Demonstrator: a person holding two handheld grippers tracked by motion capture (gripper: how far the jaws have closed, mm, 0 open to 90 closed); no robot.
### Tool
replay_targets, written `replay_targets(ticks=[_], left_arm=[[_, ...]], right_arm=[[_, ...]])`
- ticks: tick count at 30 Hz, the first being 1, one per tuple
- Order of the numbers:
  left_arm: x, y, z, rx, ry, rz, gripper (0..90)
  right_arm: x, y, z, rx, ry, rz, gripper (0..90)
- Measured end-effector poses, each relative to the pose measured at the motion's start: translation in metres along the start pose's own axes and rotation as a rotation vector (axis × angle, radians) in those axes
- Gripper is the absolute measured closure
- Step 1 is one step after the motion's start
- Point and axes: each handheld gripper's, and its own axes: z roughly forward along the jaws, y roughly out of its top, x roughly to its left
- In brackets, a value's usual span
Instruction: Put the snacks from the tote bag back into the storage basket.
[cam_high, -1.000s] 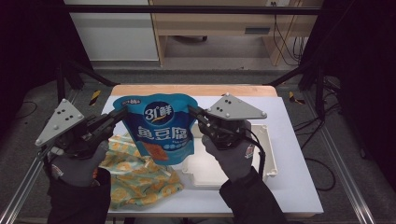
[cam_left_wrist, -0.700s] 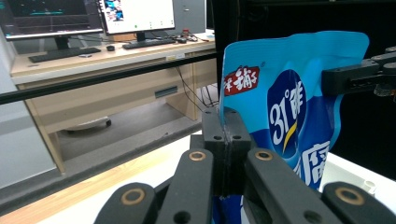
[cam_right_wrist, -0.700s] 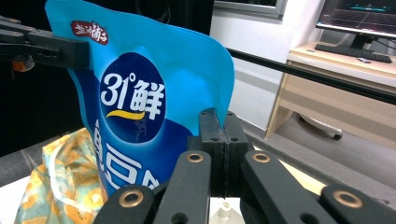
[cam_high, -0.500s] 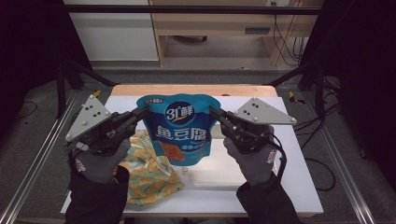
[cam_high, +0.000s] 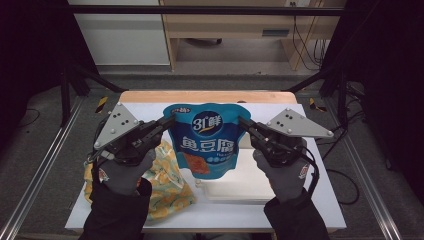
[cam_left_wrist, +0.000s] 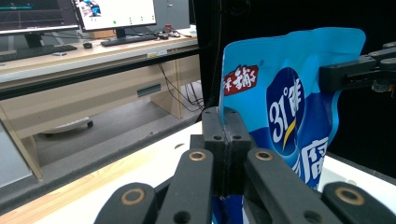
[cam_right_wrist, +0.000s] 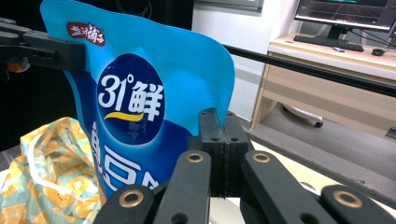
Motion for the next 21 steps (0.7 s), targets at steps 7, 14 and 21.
replay_targets(ticks=[7, 14, 21], left_arm=[[-0.008, 0.001, 0.009, -0.009, -0.014, 0.009, 90.0], [-0.013, 0.001, 0.019, -0.004, -0.032, 0.010, 90.0], [-0.022, 0.000, 0.031, 0.010, -0.059, 0.003, 90.0]], right_arm=[[-0.007, -0.003, -0.007, -0.002, -0.016, 0.004, 90.0], [-0.014, -0.008, -0.014, 0.003, -0.035, 0.013, 90.0], [-0.024, -0.015, -0.021, 0.004, -0.058, 0.023, 90.0]])
